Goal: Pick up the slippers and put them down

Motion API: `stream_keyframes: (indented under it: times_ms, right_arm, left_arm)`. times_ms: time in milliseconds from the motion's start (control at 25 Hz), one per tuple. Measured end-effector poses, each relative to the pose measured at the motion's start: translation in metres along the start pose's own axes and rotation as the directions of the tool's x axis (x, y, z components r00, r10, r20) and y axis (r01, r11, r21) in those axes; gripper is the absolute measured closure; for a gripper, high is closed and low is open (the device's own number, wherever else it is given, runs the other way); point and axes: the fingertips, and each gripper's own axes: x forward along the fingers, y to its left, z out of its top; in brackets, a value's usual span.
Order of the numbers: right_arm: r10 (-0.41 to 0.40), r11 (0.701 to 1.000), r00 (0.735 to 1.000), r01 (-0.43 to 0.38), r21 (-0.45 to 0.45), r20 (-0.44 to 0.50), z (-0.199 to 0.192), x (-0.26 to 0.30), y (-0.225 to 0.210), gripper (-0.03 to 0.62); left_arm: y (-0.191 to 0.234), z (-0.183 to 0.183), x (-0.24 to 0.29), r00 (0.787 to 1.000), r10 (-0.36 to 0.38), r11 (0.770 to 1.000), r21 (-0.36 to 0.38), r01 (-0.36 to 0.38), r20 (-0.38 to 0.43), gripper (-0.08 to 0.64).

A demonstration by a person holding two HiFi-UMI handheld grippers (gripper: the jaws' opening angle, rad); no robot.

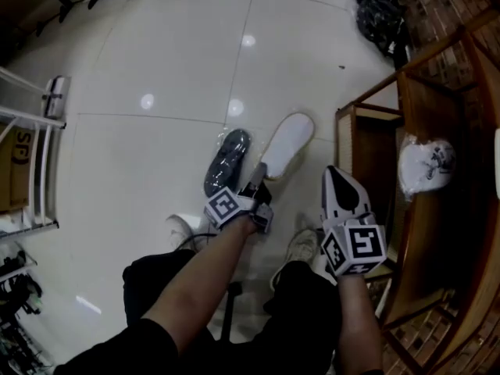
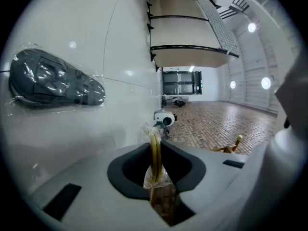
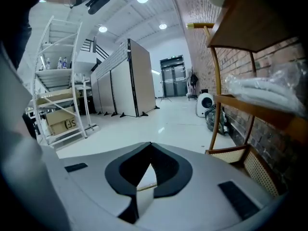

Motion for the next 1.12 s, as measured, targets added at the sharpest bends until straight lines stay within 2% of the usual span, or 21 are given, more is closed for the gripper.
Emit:
stream_keyframes:
  times_ms: [120,280,360,440,520,600,640,760,800,840,880,920,1000,1120]
  right_arm:
    - [-0.01,0.998,1.0,0.011,0.054,-0.012,-0.008,0.004,-0.009,0.583]
    - [0.004,0.998,1.0,-0.003,0.069,-0.016,-0.008,0.003,-0.009,0.583]
    - [0.017,0.998,1.0,-0.015,0.06,-0.025,-0.009,0.005,-0.006,0.583]
    - [0.021,0.998,0.999,-0.018,0.057,-0.039,-0.012,0.005,-0.006,0.583]
    - [0.019,0.998,0.999,-0.016,0.058,-0.045,-0.014,0.004,-0.007,0.583]
    - [0.02,0.998,0.999,-0.017,0.061,-0.049,-0.015,0.003,-0.008,0.583]
    - [0.023,0.998,0.998,-0.02,0.063,-0.05,-0.016,0.003,-0.008,0.583]
    - [0.032,0.997,0.998,-0.028,0.069,-0.049,-0.015,0.004,-0.006,0.583]
    - [0.033,0.997,0.998,-0.03,0.068,-0.048,-0.015,0.004,-0.006,0.583]
    - [0.032,0.998,0.998,-0.029,0.064,-0.05,-0.015,0.004,-0.005,0.583]
    - [0.029,0.998,0.998,-0.025,0.06,-0.053,-0.016,0.004,-0.005,0.583]
    - [0.021,0.998,0.998,-0.018,0.06,-0.057,-0.017,0.003,-0.006,0.583]
    - [0.009,0.998,0.998,-0.005,0.062,-0.059,-0.017,0.003,-0.008,0.583]
    - [0.012,0.999,0.999,-0.009,0.054,-0.052,-0.016,0.004,-0.008,0.583]
  left_arm:
    - [0.024,-0.003,0.0,0.997,0.077,0.997,0.028,-0.076,-0.027,0.497]
    - [0.056,-0.018,-0.009,0.977,0.209,0.978,0.007,-0.209,-0.035,0.494]
    - [0.071,-0.023,-0.016,0.956,0.291,0.957,0.017,-0.291,-0.04,0.489]
    - [0.088,-0.031,-0.024,0.918,0.392,0.92,0.041,-0.39,-0.063,0.483]
    - [0.102,-0.043,-0.027,0.868,0.483,0.876,0.079,-0.476,-0.117,0.393]
    - [0.109,-0.053,-0.029,0.808,0.57,0.82,0.169,-0.547,-0.151,0.23]
    - [0.11,-0.055,-0.029,0.776,0.614,0.783,0.237,-0.575,-0.147,0.164]
    - [0.109,-0.053,-0.036,0.667,0.736,0.641,0.443,-0.627,-0.12,0.123]
    - [0.11,-0.055,-0.041,0.625,0.771,0.595,0.484,-0.641,-0.121,0.106]
    - [0.11,-0.057,-0.047,0.59,0.797,0.564,0.505,-0.653,-0.127,0.106]
    - [0.112,-0.061,-0.053,0.569,0.811,0.55,0.51,-0.661,-0.136,0.106]
    - [0.113,-0.064,-0.057,0.562,0.814,0.55,0.508,-0.663,-0.147,0.106]
    - [0.115,-0.07,-0.061,0.562,0.809,0.561,0.509,-0.653,-0.17,0.106]
    - [0.109,-0.073,-0.058,0.575,0.798,0.565,0.555,-0.61,-0.181,0.106]
